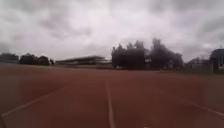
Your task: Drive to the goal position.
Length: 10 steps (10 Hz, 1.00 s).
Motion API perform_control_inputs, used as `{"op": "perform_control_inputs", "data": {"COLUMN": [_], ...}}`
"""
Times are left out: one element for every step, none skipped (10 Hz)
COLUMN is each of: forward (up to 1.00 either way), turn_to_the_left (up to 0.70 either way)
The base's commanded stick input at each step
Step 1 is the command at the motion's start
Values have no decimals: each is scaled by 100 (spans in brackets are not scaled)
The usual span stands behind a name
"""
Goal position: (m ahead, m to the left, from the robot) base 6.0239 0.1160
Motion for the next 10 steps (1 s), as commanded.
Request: {"op": "perform_control_inputs", "data": {"forward": [70,70,70,70,70,70,70,70,70,70], "turn_to_the_left": [0,0,0,0,0,0,0,0,0,0]}}
